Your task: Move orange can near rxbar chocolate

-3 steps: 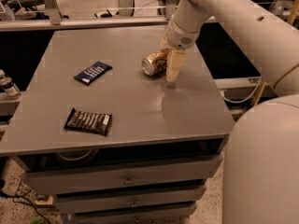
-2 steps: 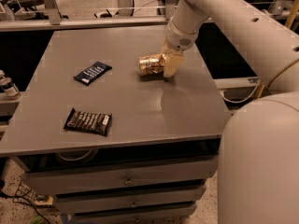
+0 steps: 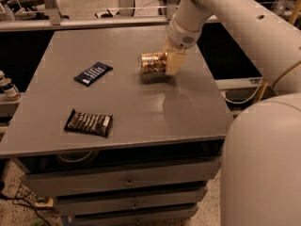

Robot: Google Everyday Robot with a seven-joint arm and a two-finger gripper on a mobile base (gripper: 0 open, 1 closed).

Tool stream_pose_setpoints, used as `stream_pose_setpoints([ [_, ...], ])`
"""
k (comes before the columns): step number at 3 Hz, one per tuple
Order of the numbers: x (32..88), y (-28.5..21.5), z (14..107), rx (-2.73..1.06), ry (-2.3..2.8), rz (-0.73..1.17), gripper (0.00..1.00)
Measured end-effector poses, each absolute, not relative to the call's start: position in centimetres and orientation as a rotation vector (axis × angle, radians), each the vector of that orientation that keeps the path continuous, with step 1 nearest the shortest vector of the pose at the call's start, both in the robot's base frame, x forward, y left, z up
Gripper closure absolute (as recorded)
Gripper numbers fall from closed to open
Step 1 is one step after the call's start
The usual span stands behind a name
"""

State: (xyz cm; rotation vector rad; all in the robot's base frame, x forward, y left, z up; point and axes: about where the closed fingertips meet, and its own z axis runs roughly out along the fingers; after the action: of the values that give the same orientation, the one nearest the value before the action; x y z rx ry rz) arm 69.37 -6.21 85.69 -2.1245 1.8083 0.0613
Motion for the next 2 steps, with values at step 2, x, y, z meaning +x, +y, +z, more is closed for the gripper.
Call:
stream_pose_setpoints([
  [2,63.0,-5.9,91.4,-2.176,1.792,-0.108,1.0],
])
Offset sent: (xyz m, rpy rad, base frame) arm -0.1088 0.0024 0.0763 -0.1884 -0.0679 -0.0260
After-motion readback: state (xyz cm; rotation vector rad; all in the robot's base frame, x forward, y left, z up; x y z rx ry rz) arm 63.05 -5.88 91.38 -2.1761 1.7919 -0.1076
